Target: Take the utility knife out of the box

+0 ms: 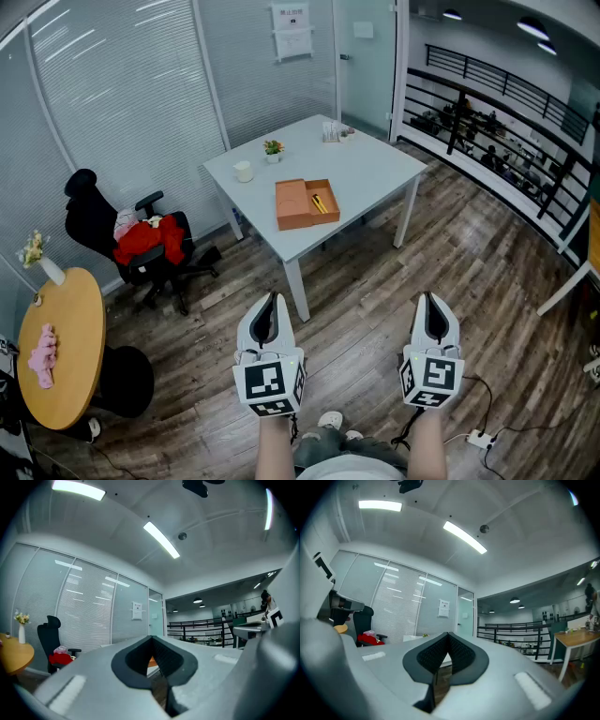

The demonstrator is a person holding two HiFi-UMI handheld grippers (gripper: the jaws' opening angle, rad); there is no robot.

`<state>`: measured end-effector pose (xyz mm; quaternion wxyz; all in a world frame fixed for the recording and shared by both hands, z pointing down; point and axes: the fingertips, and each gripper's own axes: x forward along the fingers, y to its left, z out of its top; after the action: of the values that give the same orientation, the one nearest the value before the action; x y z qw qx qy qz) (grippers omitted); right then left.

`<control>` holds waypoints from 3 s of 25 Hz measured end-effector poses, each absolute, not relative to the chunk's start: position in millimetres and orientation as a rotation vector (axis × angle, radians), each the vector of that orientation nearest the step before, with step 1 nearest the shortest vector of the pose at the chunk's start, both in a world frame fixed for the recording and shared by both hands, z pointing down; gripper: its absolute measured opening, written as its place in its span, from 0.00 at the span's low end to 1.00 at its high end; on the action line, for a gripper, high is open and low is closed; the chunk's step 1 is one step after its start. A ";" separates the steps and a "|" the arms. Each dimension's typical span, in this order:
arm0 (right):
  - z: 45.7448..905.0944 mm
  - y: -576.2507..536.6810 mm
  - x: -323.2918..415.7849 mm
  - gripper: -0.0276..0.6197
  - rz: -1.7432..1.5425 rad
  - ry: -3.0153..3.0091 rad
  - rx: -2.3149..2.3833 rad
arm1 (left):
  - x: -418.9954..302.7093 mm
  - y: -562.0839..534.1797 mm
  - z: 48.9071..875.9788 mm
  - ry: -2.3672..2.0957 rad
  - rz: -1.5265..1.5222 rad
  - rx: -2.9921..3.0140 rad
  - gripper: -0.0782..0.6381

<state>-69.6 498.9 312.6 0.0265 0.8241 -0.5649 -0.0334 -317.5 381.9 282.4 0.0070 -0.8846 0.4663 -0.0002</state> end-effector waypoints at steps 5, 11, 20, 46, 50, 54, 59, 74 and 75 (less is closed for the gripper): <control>313.3 494.3 -68.1 0.07 -0.104 -1.738 2.549 | -316.8 376.3 282.9 1.457 -0.001 -2.769 0.11; 312.6 486.9 -64.3 0.07 -0.100 -1.734 2.550 | -312.3 368.0 283.9 1.455 -0.007 -2.772 0.11; 313.0 465.2 -57.0 0.07 -0.118 -1.717 2.601 | -307.4 336.6 290.0 1.451 -0.011 -2.782 0.11; 333.4 379.2 3.0 0.08 -0.086 -1.646 2.694 | -257.9 232.4 318.7 1.490 -0.077 -2.797 0.56; 335.4 341.0 24.5 0.08 -0.080 -1.705 2.681 | -240.9 207.3 320.6 1.531 -0.071 -2.778 0.56; 334.5 297.0 48.9 0.08 -0.072 -1.776 2.637 | -219.1 179.8 322.5 1.571 -0.106 -2.749 0.56; 329.7 241.3 81.1 0.08 -0.072 -1.845 2.575 | -189.7 139.8 314.4 1.638 -0.102 -2.701 0.56; 331.0 129.9 173.3 0.08 -0.086 -1.951 2.470 | -115.5 44.1 317.3 1.804 -0.097 -2.614 0.56; 332.7 126.0 177.3 0.08 -0.078 -1.954 2.467 | -112.9 40.8 318.9 1.809 -0.107 -2.612 0.56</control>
<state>177.3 126.0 332.7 -0.0034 0.7837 -0.6206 -0.0248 -112.9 40.8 318.9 -0.0186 -0.8215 0.5689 -0.0337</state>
